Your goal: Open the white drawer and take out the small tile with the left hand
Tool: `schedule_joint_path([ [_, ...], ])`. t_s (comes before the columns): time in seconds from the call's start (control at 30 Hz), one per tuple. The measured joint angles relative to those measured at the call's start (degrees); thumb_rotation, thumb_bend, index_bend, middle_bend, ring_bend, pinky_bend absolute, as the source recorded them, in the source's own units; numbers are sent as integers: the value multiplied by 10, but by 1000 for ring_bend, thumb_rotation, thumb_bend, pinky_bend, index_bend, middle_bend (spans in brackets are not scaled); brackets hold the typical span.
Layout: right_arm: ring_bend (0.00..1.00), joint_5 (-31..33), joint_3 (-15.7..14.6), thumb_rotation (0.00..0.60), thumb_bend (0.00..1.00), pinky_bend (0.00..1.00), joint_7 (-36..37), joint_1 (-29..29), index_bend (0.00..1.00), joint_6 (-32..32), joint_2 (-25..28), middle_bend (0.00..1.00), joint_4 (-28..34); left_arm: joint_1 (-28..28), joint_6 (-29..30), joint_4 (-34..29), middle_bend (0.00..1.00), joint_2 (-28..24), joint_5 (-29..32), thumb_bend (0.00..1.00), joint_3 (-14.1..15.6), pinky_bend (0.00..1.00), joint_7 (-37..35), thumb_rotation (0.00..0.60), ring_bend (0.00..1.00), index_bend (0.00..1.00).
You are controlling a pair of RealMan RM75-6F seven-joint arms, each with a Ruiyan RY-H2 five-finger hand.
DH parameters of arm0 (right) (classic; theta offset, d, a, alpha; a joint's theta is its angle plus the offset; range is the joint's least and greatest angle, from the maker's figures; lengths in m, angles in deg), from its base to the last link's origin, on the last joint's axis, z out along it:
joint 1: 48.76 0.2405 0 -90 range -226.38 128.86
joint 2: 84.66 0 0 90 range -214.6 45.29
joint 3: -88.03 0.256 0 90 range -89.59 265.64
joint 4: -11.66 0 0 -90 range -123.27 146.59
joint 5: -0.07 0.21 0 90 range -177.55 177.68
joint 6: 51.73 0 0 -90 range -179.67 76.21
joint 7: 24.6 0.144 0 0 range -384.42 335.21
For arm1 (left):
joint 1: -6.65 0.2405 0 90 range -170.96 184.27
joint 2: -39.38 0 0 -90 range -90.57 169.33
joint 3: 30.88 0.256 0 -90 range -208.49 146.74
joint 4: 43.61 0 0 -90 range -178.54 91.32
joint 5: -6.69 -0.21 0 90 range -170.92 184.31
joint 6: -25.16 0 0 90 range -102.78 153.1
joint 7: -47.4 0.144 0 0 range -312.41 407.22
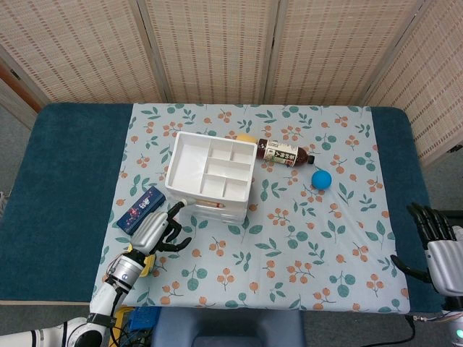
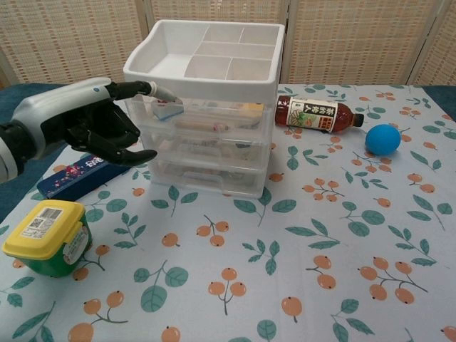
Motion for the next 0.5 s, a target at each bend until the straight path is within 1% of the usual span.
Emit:
schedule_joint_path([
  [0.23,0,3,-1,600,198,0,2,-2,0,1,-1,44,-2,-21,-11,6,919,-1,22,291,-4,1000,23,600,1000,165],
  [0.5,0,5,0,600,198,0,6,-2,0,2,-1,44,-5,-35,-12,9,919,-1,34,292,-4,1000,45,600,1000,241],
])
